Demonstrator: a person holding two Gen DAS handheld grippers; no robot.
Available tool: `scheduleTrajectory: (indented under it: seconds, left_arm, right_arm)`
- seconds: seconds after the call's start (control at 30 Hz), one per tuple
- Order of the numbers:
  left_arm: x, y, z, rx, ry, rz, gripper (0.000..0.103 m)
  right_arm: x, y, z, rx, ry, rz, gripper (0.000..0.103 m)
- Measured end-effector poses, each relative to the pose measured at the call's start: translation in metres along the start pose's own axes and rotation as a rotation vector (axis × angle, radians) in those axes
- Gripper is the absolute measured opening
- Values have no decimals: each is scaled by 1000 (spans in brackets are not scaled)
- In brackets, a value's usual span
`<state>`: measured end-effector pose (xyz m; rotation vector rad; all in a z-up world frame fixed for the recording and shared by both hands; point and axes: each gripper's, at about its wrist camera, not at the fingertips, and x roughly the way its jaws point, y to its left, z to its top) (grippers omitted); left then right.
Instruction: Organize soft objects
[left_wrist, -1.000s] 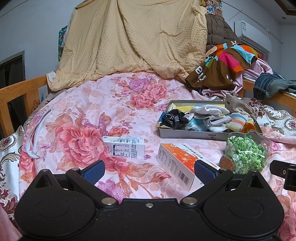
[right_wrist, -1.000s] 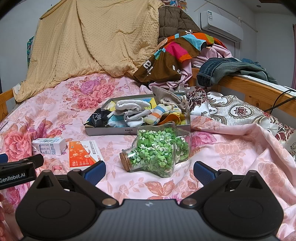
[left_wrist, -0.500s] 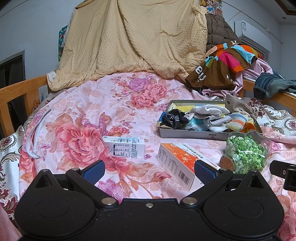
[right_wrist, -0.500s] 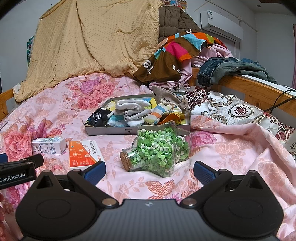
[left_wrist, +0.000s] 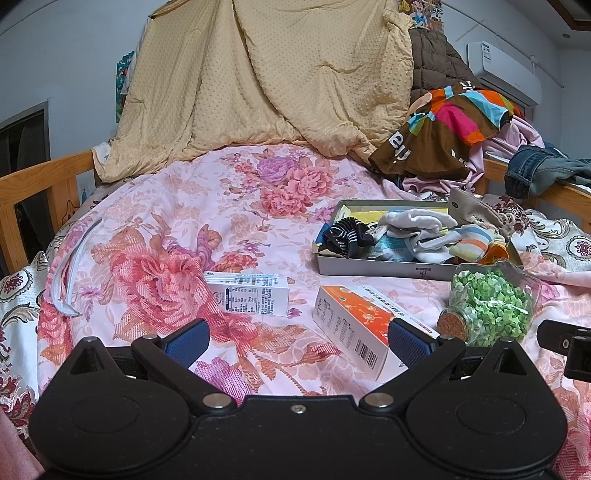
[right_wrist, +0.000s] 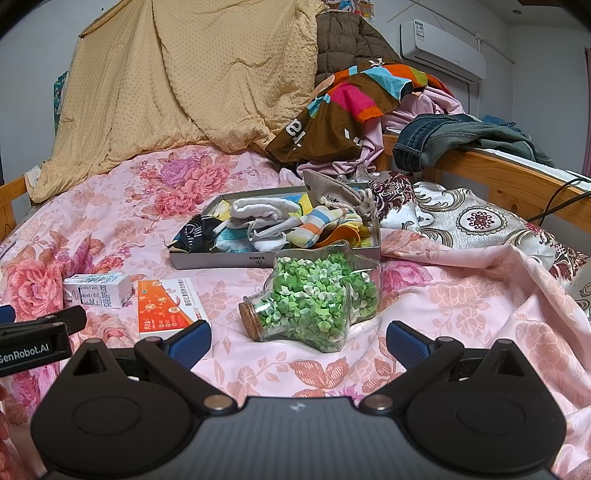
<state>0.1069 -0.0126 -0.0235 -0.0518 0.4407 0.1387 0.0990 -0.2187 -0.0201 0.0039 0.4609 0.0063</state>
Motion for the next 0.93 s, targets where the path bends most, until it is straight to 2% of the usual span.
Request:
scheduleTrajectory:
  seconds: [0.43, 0.93]
  left_arm:
    - [1, 2, 1, -33, 38, -17, 102]
    - [0, -1, 2, -3, 22, -15, 102]
  right_arm:
    - [0, 0, 0, -1, 1, 0, 103]
    - [0, 1, 1, -1, 2, -1, 103]
